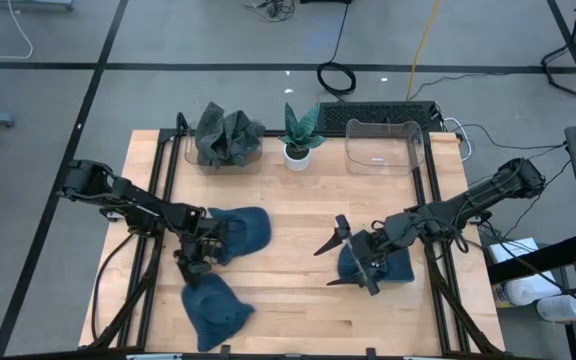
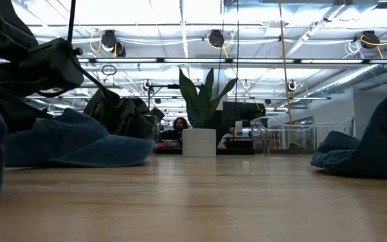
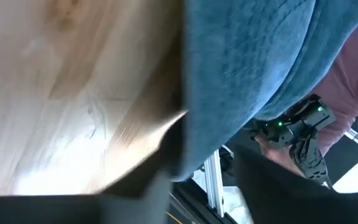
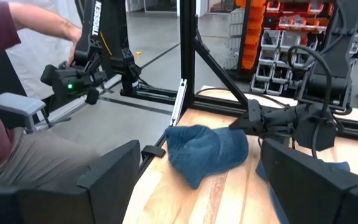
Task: Pick & Place hat
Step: Put the bottom left blue cap into the right transparent bin
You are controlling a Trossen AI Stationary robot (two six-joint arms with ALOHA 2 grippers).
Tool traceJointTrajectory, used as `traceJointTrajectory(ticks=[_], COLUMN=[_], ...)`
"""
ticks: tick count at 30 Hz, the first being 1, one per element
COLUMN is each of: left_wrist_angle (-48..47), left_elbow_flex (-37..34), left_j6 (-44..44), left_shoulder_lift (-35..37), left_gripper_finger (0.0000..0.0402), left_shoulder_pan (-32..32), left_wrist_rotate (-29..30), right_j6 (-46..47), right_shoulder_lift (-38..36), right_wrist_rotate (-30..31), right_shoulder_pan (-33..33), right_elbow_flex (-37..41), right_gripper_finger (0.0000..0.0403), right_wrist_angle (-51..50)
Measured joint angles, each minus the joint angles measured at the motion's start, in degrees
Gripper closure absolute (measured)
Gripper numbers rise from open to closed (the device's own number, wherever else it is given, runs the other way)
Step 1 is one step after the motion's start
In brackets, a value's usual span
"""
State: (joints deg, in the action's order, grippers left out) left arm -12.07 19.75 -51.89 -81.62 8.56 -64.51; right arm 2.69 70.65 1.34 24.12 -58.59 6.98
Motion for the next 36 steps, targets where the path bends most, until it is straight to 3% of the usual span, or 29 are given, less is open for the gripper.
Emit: traceJointTrajectory(ticks=[3,5,13,19,28,36], left_wrist_angle=[0.26,0.77,0.37,-0.01,-0.14,-0.03], left_elbow_flex=[0.0,0.11,1.69,3.63,4.15,4.15], left_j6=[2.95,4.13,2.25,-2.91,-20.54,-25.61], left_shoulder_lift=[0.0,0.09,0.59,4.88,22.37,38.02], left_gripper_finger=[0.0343,0.0379,0.039,0.0392,0.0393,0.0393], left_shoulder_pan=[0.0,0.02,0.11,0.13,1.44,4.11], left_wrist_rotate=[-0.46,-1.64,-3.41,-3.61,-3.29,6.8], right_j6=[-0.08,-0.24,0.35,1.11,1.12,1.12], right_shoulder_lift=[0.0,0.0,0.0,0.0,0.0,0.0], right_wrist_rotate=[0.02,0.02,0.07,0.08,0.09,0.32], right_shoulder_pan=[0.0,-0.01,0.0,-0.01,-0.01,-0.02], right_elbow_flex=[0.0,0.0,0.0,0.0,0.0,0.0], right_gripper_finger=[0.0083,0.0083,0.0083,0.0083,0.0083,0.0083], right_wrist_angle=[1.63,2.27,2.27,2.25,3.1,7.09])
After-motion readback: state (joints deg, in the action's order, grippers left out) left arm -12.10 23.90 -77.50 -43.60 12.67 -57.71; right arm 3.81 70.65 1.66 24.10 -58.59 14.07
